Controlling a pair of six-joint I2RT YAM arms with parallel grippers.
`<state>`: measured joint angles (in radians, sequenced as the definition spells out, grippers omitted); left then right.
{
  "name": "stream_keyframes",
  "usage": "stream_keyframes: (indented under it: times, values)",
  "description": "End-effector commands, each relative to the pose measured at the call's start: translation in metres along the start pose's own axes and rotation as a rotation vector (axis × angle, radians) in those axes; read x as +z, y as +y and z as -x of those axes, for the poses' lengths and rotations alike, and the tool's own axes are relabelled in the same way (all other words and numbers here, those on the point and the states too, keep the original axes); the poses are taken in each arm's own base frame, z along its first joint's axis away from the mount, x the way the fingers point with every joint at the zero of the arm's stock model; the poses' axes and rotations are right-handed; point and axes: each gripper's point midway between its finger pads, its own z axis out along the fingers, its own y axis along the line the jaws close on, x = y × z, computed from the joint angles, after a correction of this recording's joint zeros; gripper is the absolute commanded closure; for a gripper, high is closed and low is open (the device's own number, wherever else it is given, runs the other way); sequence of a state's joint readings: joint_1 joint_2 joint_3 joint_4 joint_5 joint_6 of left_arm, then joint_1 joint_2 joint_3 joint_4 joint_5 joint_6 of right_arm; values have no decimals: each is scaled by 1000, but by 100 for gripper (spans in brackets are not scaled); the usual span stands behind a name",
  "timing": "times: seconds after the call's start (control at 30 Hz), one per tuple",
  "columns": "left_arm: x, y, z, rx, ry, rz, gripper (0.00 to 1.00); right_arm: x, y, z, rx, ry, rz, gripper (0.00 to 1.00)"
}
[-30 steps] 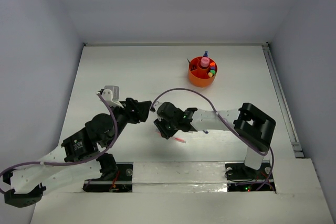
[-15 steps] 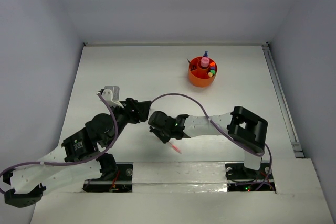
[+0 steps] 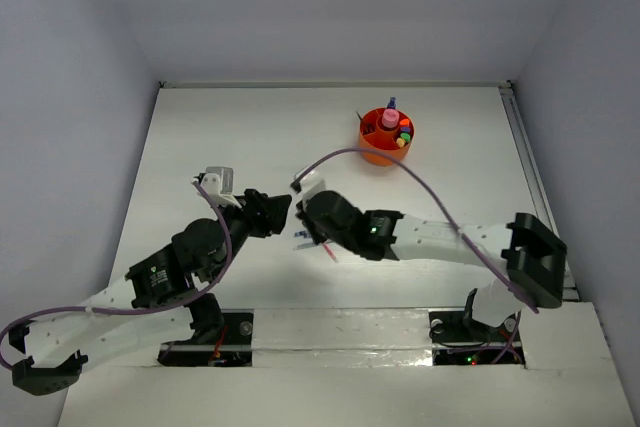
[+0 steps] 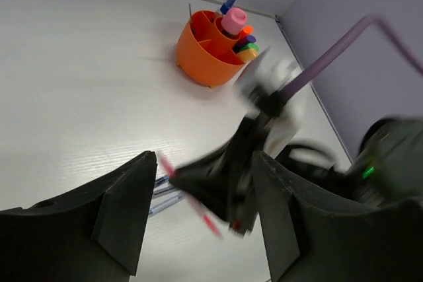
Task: Sort the stationery into containers
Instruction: Pick up the pen from the center of the board, then place the pen in the storage box.
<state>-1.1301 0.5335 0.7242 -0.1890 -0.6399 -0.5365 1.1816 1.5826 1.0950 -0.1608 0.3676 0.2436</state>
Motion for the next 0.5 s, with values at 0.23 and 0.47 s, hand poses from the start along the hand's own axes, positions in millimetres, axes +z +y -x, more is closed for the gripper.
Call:
stream_keyframes:
  times: [0.23, 0.47]
  values:
    - [26, -25, -43, -79, 34, -118, 48, -64, -175, 152, 290, -662, -354, 100]
    - [41, -30, -84, -51, 89, -171, 48, -50, -253, 177, 199, -754, -497, 100]
